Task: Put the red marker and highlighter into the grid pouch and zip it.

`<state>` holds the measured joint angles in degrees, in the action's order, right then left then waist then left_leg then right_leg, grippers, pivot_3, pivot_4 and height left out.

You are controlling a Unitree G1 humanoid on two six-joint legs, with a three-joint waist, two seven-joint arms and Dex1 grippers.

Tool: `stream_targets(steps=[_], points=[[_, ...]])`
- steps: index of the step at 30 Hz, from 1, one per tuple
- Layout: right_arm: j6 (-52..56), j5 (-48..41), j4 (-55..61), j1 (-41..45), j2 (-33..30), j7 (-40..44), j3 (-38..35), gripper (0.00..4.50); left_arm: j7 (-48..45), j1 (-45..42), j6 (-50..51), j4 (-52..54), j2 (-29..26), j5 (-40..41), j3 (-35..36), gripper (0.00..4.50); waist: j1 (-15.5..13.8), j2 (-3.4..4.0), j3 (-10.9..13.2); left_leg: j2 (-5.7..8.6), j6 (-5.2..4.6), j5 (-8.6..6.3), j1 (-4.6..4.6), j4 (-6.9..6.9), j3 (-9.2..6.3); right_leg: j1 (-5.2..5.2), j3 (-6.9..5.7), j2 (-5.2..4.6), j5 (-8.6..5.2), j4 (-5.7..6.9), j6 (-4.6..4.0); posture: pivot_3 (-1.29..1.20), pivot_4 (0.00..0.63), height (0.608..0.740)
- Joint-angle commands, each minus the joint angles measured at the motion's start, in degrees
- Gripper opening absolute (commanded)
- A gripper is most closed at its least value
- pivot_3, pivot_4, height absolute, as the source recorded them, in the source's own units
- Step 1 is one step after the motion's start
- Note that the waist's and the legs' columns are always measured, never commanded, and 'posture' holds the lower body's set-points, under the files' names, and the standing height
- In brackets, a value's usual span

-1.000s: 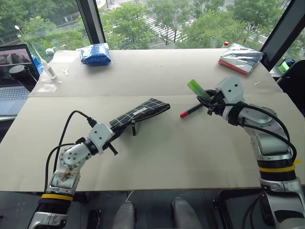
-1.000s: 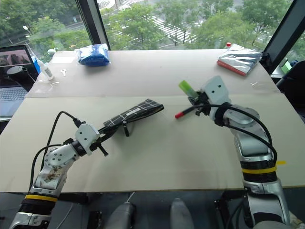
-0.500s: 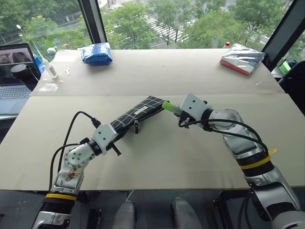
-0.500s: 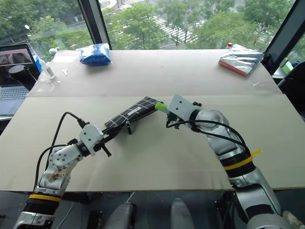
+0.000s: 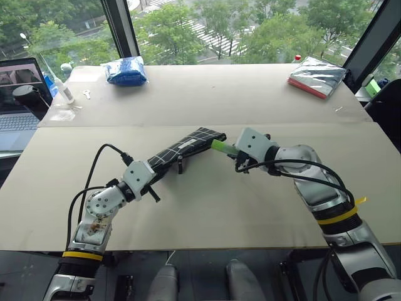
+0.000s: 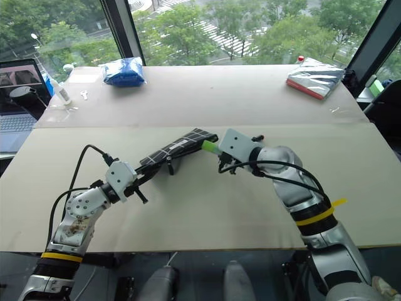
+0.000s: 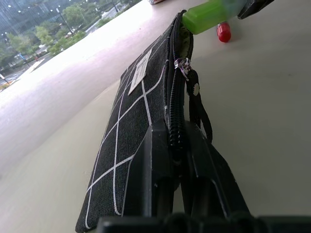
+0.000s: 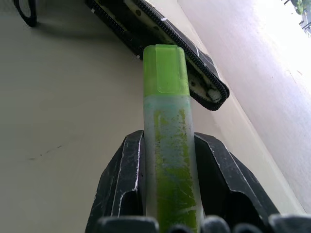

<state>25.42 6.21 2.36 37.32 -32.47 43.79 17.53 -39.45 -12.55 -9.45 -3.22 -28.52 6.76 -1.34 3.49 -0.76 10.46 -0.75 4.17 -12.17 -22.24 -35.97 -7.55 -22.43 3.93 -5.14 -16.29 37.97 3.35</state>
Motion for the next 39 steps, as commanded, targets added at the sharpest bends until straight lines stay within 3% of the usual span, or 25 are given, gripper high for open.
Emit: stream_targets(steps=[1,17,24,39], points=[[-0.04,0.8,0.36,1.74,0.74,-0.22,-0.13,1.05,-0.28,-0.43,0.09,1.18,-0.1,-0.02,-0.11,0.0,-0.01,0.0,0.0,0.0,0.0,0.0,0.0,0.0,0.0,0.0,0.0,0.0,0.0,0.0,0.0,0.0,0.15,0.74],[-6.98,5.34,-4.27,8.29,3.07,2.01,4.08,1.05,-2.59,0.37,-1.22,1.28,-1.13,-1.81,-2.11,0.0,0.23,0.0,0.0,0.0,0.0,0.0,-0.01,0.0,0.0,-0.03,0.0,0.0,0.0,0.02,0.0,0.0,0.15,0.74],[-24.27,16.26,-5.47,7.68,1.29,-1.12,12.02,1.05,-3.02,-0.68,-0.2,1.6,-0.86,-1.22,-1.94,0.0,0.35,0.0,0.0,0.0,0.0,0.0,-0.01,0.02,0.0,-0.06,0.0,0.0,0.0,0.02,0.0,0.0,0.15,0.74],[-54.46,28.59,-16.89,12.26,2.33,-15.8,12.86,1.05,-4.6,-0.33,3.83,4.93,-0.07,3.85,-0.99,0.0,0.37,0.0,0.0,0.0,0.0,0.0,-0.01,0.02,0.0,-0.06,0.0,0.0,0.01,0.03,-0.01,0.0,0.15,0.74]])
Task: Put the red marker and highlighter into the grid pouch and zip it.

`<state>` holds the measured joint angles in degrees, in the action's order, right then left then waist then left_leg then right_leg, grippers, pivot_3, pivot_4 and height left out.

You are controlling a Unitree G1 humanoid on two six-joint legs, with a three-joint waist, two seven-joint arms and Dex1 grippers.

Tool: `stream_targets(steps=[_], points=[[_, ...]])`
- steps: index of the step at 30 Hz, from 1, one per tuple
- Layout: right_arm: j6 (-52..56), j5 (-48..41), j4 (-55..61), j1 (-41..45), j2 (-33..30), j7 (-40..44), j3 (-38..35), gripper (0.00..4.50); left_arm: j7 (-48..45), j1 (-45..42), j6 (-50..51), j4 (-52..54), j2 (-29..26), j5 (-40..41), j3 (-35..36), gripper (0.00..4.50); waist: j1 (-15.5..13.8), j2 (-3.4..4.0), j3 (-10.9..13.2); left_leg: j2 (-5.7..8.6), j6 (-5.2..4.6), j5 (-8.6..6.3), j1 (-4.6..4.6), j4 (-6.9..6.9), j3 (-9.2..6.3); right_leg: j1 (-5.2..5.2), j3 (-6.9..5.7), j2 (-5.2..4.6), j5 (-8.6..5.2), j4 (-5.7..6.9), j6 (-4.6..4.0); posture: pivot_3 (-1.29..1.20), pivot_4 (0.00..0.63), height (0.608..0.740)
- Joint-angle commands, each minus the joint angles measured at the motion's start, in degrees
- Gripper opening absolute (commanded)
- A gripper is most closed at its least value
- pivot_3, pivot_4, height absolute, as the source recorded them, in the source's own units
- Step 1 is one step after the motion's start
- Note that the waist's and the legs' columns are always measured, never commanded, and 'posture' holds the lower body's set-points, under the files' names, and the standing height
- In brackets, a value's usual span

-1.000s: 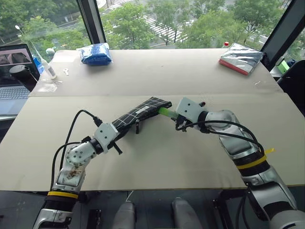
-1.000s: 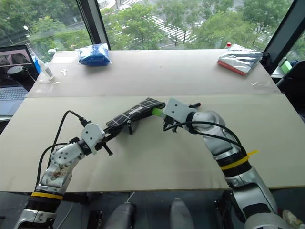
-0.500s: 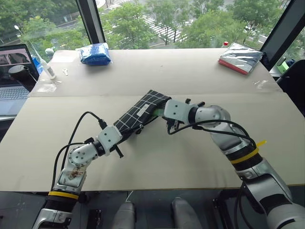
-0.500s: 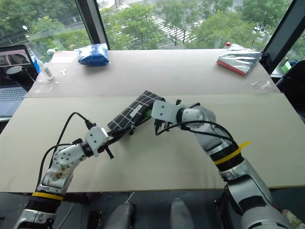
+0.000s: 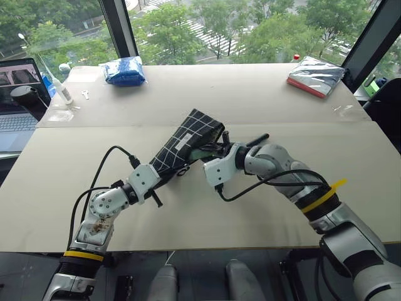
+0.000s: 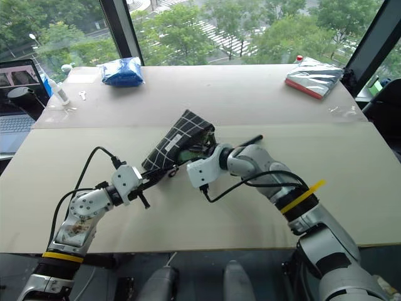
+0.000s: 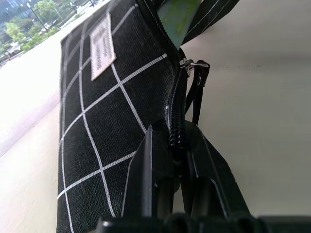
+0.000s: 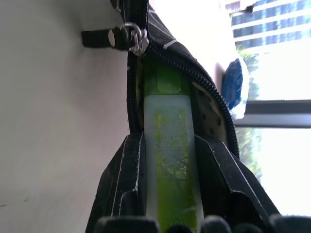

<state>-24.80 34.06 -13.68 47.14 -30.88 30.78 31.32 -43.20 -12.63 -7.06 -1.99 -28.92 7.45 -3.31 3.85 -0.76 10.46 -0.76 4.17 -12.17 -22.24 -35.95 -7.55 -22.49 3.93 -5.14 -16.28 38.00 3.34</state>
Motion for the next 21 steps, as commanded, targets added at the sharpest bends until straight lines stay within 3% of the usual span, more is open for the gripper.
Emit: stream_targets(steps=[1,14,21], points=[[-5.0,0.9,-2.15,2.92,0.51,-2.98,-1.22,1.05,-1.45,-0.05,2.13,4.35,0.25,3.95,0.91,0.0,0.0,0.0,0.0,0.0,0.0,0.0,0.0,-0.01,0.0,0.0,0.0,0.0,0.0,0.0,0.0,0.0,0.15,0.74],[-12.85,0.99,-7.07,3.11,-5.97,-1.23,-2.14,1.05,-7.09,1.19,7.7,7.56,-1.87,6.58,0.19,0.0,0.11,0.0,0.0,0.0,0.0,0.0,0.01,0.0,0.01,0.02,0.0,0.0,0.0,0.0,-0.01,0.0,0.15,0.74],[-16.17,0.07,-4.52,0.7,-3.7,-0.91,-1.02,1.05,-9.63,0.91,9.94,8.7,-1.61,8.69,0.1,0.0,0.18,0.0,0.0,0.0,0.0,0.0,0.01,0.0,0.01,0.02,0.01,0.0,0.0,0.0,-0.01,0.0,0.15,0.74]])
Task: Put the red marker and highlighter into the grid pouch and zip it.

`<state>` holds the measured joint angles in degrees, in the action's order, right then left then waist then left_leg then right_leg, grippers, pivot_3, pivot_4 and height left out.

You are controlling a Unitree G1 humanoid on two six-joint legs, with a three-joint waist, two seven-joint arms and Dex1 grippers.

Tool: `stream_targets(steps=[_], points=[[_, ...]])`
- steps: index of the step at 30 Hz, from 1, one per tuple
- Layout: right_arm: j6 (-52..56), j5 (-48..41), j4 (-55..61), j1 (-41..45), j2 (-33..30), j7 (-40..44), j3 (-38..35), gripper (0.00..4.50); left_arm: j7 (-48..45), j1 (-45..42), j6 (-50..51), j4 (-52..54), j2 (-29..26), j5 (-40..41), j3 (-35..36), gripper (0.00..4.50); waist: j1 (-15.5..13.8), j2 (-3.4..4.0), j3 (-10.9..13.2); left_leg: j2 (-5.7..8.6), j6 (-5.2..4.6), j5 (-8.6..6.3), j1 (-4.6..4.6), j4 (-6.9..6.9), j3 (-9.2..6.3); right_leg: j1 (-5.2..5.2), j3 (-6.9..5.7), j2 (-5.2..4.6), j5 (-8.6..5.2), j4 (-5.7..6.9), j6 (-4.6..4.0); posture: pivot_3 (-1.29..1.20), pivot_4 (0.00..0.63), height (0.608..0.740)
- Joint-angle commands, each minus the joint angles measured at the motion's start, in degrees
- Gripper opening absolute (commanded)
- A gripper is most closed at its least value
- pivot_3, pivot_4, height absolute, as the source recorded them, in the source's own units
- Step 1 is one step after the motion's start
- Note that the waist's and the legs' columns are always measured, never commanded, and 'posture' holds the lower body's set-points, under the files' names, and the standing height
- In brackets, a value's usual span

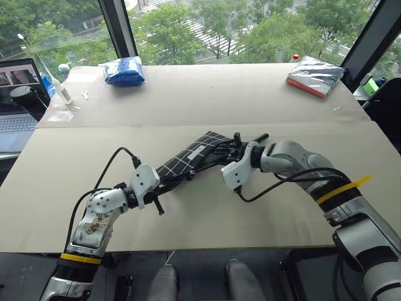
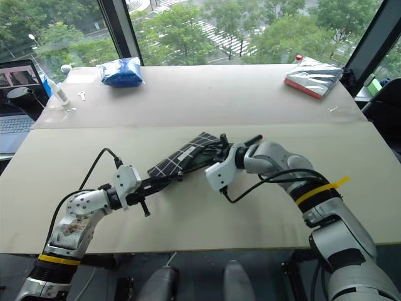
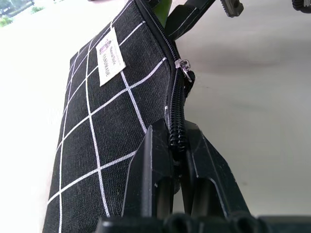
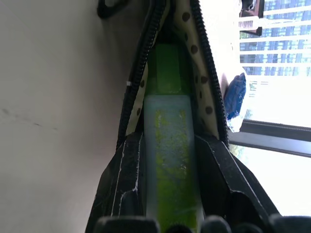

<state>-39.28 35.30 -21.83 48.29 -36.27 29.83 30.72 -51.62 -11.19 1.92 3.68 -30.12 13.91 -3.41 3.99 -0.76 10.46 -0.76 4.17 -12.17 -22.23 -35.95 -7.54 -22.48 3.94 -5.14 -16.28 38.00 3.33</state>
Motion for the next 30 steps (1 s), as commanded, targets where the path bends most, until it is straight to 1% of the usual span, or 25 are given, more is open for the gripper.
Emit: stream_targets(steps=[1,5,7,8,10,11,17,18,19,21,22,24,26,28,30], points=[[-1.82,-1.29,3.86,-0.72,2.12,0.27,-0.44,1.05,-1.47,-0.53,1.25,3.19,-0.35,2.51,0.27,0.0,0.05,0.0,0.0,0.0,0.0,0.0,0.0,0.0,0.0,0.0,0.0,0.0,0.0,0.0,0.0,0.0,0.15,0.74],[-1.94,-1.73,4.54,-1.79,3.09,1.39,-0.52,1.05,-1.91,-0.54,1.89,3.65,-0.46,2.8,0.42,0.0,-0.08,0.0,0.0,0.0,0.0,0.0,0.0,-0.02,0.0,0.01,0.0,-0.01,0.0,0.01,0.0,0.0,0.15,0.74],[-0.99,-3.45,4.77,-2.26,3.2,2.6,-1.37,2.06,-1.86,-0.51,1.88,3.61,-0.61,2.57,0.57,0.0,-0.18,0.0,0.0,0.01,0.0,0.0,0.01,-0.03,-0.01,0.04,0.0,-0.01,0.0,0.0,0.0,0.0,0.15,0.74],[-0.36,-4.15,4.8,-2.31,3.01,3.27,-1.88,2.28,-1.79,-0.51,1.83,3.52,-0.71,2.44,0.68,0.0,-0.17,0.0,0.0,0.01,0.0,0.0,0.01,-0.03,0.0,0.04,0.0,-0.01,0.0,0.01,0.0,0.0,0.15,0.74],[0.31,-5.14,4.34,-1.96,2.84,3.54,-3.04,3.02,-1.57,-0.49,1.61,3.28,-0.92,2.07,0.9,0.0,-0.15,0.0,0.0,0.0,0.0,0.0,0.02,-0.04,0.0,0.05,0.0,0.0,0.0,0.01,0.0,0.0,0.15,0.74],[0.63,-5.57,3.84,-1.51,2.78,3.23,-3.8,3.27,-1.28,-0.47,1.42,3.05,-1.0,1.77,1.06,0.0,-0.12,0.0,0.0,0.0,0.0,0.0,0.03,-0.03,0.0,0.06,0.0,0.0,0.0,0.01,0.0,0.0,0.15,0.74],[-0.87,-12.12,2.19,-0.12,2.1,5.69,-6.68,3.27,0.83,-0.71,0.64,1.86,-1.08,0.8,1.82,0.0,-0.1,0.0,0.0,0.0,0.0,0.0,0.04,-0.03,-0.01,0.06,0.0,0.0,0.0,0.01,-0.01,0.0,0.15,0.74],[-0.54,-14.79,2.53,-0.31,1.9,7.5,-7.11,3.27,1.44,-0.84,0.41,1.58,-1.03,0.49,2.07,0.0,-0.11,0.0,0.0,0.0,0.0,0.0,0.03,-0.03,-0.01,0.05,0.0,0.0,0.0,0.01,-0.01,0.0,0.15,0.74],[1.28,-20.07,4.06,-1.16,1.02,11.63,-7.77,3.27,2.41,-1.06,0.5,1.19,-0.8,0.73,2.97,0.0,-0.1,0.0,0.0,-0.01,0.0,0.0,0.04,-0.03,-0.01,0.05,0.0,0.0,0.0,0.01,-0.01,0.0,0.15,0.74],[10.15,-32.4,9.02,-3.61,-1.42,22.18,-9.27,3.27,4.32,-1.32,0.93,0.2,-0.3,1.68,5.13,0.0,-0.08,0.0,0.0,0.0,0.0,0.0,0.03,-0.03,0.0,0.07,0.0,-0.01,0.0,0.0,-0.01,0.0,0.15,0.74],[15.19,-37.2,11.01,-4.47,-2.39,26.05,-10.22,3.27,4.8,-1.27,1.24,-0.01,-0.12,2.32,5.91,0.0,-0.2,-0.01,0.01,0.0,0.0,0.0,0.03,-0.03,0.0,0.07,0.0,-0.01,0.0,0.0,-0.01,0.0,0.15,0.74],[26.18,-45.21,14.23,-5.44,-3.75,31.64,-12.43,3.27,5.04,-1.0,1.44,-0.18,0.02,2.74,6.55,0.0,-0.36,-0.01,0.01,0.0,-0.02,-0.01,0.02,-0.05,-0.05,0.15,-0.01,-0.01,0.0,-0.03,-0.01,0.0,0.15,0.74],[34.55,-51.16,13.92,-4.55,-4.13,34.54,-15.7,3.27,5.05,-0.67,1.23,-0.39,0.04,2.66,6.74,0.0,-0.4,-0.01,0.01,0.03,-0.02,-0.01,0.02,-0.08,-0.04,0.17,0.0,-0.05,0.01,-0.04,-0.01,0.0,0.15,0.74],[38.79,-53.61,11.84,-3.14,-3.91,35.65,-18.37,3.27,5.08,-0.48,1.2,-0.38,0.12,2.66,6.76,0.0,-0.38,-0.01,0.01,0.02,-0.02,-0.01,0.07,-0.1,-0.04,0.2,0.0,-0.03,0.01,-0.01,-0.01,0.0,0.15,0.74],[37.37,-51.33,5.4,-0.58,-3.35,34.47,-20.18,3.27,5.13,-0.12,1.35,-0.02,0.26,2.83,6.77,0.0,-0.18,-0.01,0.01,0.01,-0.02,-0.01,0.1,-0.08,-0.04,0.19,0.0,0.0,0.01,0.02,-0.01,0.0,0.15,0.74]])
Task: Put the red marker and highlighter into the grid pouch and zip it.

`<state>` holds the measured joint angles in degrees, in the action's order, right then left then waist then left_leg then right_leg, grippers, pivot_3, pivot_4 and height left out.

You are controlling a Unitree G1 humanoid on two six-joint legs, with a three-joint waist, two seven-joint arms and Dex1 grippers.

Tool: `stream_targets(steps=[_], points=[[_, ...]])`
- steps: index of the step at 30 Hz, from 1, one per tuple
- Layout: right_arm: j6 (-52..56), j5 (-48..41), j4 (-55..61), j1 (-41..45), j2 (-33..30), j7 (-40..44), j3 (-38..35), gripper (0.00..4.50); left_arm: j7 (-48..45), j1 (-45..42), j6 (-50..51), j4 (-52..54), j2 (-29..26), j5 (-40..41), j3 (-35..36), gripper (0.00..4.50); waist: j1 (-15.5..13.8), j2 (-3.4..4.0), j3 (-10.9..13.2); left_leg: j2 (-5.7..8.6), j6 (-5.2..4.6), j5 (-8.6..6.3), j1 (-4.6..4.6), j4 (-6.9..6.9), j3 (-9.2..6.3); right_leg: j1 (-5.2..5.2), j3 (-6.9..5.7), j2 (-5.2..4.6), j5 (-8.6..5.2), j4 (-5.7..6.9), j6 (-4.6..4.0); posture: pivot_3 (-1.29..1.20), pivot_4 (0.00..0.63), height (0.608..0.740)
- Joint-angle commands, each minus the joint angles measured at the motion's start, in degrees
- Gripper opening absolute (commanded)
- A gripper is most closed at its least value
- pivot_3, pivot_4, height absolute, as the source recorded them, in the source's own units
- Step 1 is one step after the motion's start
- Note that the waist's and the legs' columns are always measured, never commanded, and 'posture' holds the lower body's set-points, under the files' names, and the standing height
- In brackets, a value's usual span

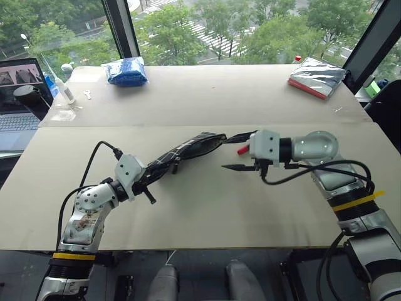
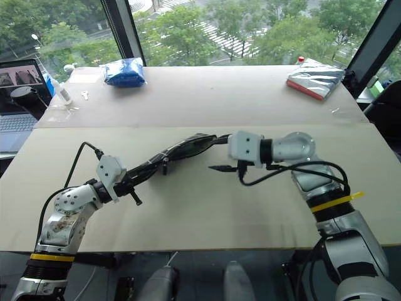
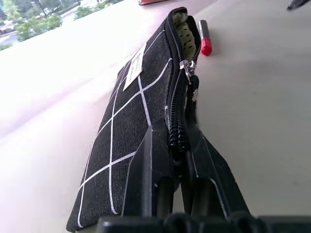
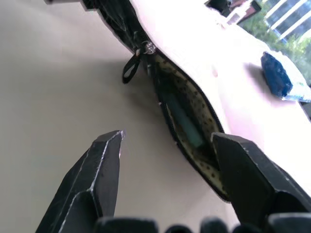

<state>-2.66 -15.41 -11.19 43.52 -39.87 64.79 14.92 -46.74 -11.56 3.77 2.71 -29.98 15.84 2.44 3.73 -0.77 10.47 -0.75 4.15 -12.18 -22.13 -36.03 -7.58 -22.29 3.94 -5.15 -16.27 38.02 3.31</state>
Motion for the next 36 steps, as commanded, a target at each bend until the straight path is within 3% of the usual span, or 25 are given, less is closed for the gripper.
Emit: stream_targets(steps=[1,6,13,18,30,36], points=[[-0.44,0.68,-7.78,5.14,0.45,-0.9,-4.74,3.27,0.26,0.33,-0.45,1.05,0.18,0.94,0.92,0.0,0.13,0.0,0.0,0.0,0.0,0.0,0.02,0.0,0.01,-0.01,0.0,0.0,0.0,0.0,0.0,0.0,0.15,0.74],[-17.38,18.2,-25.32,8.84,0.8,-6.81,2.1,3.27,0.22,0.56,-0.69,0.86,0.6,0.79,0.75,0.0,0.1,0.0,0.0,-0.01,0.0,0.0,0.01,0.05,0.03,-0.03,0.0,0.01,0.0,-0.05,0.01,0.0,0.15,0.74],[-29.28,28.35,-42.92,15.56,4.08,-12.76,5.48,3.27,0.4,0.76,-0.85,1.05,1.02,0.69,0.72,0.0,0.34,0.04,0.03,0.01,0.02,0.01,-0.08,0.06,0.07,-0.14,0.03,-0.02,0.0,-0.04,0.0,0.0,0.15,0.74],[-31.84,31.56,-52.29,20.86,5.82,-13.51,6.26,3.27,0.86,1.62,-1.2,1.41,1.18,0.6,1.02,0.0,0.38,0.04,0.03,0.0,0.02,0.01,-0.04,0.09,0.06,-0.12,0.03,-0.01,0.0,-0.04,0.0,0.0,0.15,0.74],[-28.69,31.27,-59.13,25.34,5.92,-2.42,4.19,3.27,2.08,3.54,-1.3,2.94,1.4,0.76,1.42,0.0,0.39,0.06,0.05,0.0,0.02,0.01,-0.03,0.08,0.06,-0.1,0.03,-0.01,0.0,-0.02,-0.01,0.0,0.15,0.74],[-28.78,32.06,-59.36,27.9,4.1,-5.6,2.49,3.27,2.4,4.7,-1.2,3.68,1.44,0.96,1.56,0.0,0.4,0.1,0.07,0.0,0.02,0.01,-0.02,0.09,0.06,-0.11,0.03,-0.01,0.0,-0.02,0.0,0.0,0.15,0.74]])
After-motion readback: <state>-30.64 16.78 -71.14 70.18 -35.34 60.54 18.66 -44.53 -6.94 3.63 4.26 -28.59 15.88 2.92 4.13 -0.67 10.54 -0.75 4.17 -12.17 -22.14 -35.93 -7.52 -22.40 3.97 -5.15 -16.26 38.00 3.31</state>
